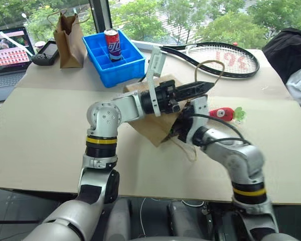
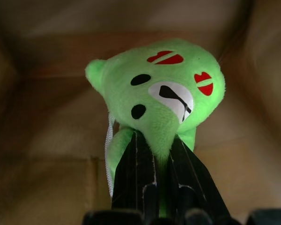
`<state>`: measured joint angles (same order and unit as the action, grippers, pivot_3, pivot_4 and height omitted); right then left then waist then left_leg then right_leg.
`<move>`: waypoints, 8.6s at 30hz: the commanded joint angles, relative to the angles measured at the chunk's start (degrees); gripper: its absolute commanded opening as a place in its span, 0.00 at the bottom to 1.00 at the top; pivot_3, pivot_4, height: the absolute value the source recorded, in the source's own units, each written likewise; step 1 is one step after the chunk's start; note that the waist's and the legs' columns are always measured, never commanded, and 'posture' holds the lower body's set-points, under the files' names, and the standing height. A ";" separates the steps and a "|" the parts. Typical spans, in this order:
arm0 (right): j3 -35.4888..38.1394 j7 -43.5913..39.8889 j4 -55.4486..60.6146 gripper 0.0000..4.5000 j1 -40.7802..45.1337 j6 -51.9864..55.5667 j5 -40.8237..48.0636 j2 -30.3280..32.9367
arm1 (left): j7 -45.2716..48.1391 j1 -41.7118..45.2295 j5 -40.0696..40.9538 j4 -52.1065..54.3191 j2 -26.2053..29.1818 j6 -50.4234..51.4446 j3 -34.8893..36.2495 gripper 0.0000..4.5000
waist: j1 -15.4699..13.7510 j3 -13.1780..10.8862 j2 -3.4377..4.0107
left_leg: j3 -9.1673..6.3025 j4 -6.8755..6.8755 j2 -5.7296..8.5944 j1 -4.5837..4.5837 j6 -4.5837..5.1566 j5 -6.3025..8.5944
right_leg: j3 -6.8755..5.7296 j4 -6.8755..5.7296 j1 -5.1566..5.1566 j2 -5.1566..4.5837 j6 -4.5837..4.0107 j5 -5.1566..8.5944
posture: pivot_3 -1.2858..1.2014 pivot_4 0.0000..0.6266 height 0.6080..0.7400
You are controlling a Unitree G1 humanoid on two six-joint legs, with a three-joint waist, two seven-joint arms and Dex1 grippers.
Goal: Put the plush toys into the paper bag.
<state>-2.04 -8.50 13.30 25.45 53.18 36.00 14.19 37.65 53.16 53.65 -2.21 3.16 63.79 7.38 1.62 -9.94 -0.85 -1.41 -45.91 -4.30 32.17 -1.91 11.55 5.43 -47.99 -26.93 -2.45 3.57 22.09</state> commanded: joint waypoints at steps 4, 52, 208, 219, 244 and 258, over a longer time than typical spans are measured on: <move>2.44 1.02 -1.67 0.00 -0.29 -5.52 -2.95 -4.70 | -1.57 -1.11 1.74 4.13 0.63 -0.38 -0.08 0.00 | 0.34 0.00 0.00 | -0.03 0.00 0.00 0.01 -0.16 -0.10 | 0.00 -0.08 -0.04 0.01 0.00 -0.03 | 0.52 0.24 0.38; 13.86 -13.23 -35.34 0.37 5.44 -34.93 -19.23 15.13 | -6.27 -6.88 0.83 5.93 6.54 -2.60 0.57 0.00 | 0.83 -0.09 0.04 | -0.04 0.12 0.17 0.03 -0.10 -0.21 | 0.11 -0.08 -0.08 -0.04 0.02 -0.06 | 0.52 0.24 0.38; 11.23 4.88 17.43 0.99 10.35 1.35 46.60 26.40 | 14.11 1.63 -12.58 -11.57 38.32 -20.55 10.66 1.00 | 0.89 -0.48 0.01 | -0.28 0.97 0.32 0.14 0.17 -0.76 | 0.03 0.16 -0.23 -0.04 -0.10 -0.15 | 0.52 0.24 0.38; -11.06 -7.96 6.15 0.41 10.87 -12.12 6.58 23.40 | 27.59 -17.13 -17.93 -5.59 40.64 -31.85 4.81 1.00 | 0.71 -0.56 -0.04 | -0.19 1.09 0.27 0.08 0.14 -0.87 | 0.02 0.32 -0.23 -0.06 -0.23 -0.17 | 0.52 0.24 0.38; -10.41 -13.45 -8.56 0.00 12.59 -24.73 -15.45 -1.58 | 14.10 -14.20 -18.82 -0.80 28.37 -25.73 0.14 0.94 | 0.84 -0.58 -0.09 | -0.26 1.07 0.27 0.04 0.03 -0.96 | -0.02 0.05 -0.25 -0.03 -0.16 -0.21 | 0.52 0.24 0.38; -5.27 -14.79 -1.42 0.00 8.46 -19.45 -14.66 1.04 | 13.76 -11.76 -20.74 -4.69 27.49 -26.31 -2.38 0.01 | 0.77 -0.58 -0.09 | -0.27 1.06 0.29 0.04 0.01 -0.97 | -0.02 0.01 -0.25 -0.04 -0.16 -0.21 | 0.52 0.24 0.38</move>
<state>-10.18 -22.52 6.92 34.48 32.01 19.98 13.71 50.37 39.16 33.19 -7.12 30.06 37.84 4.92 2.40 -10.53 -0.95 -1.68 -44.84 -4.00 32.20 -1.89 10.59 5.40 -47.98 -27.19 -2.49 3.40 21.88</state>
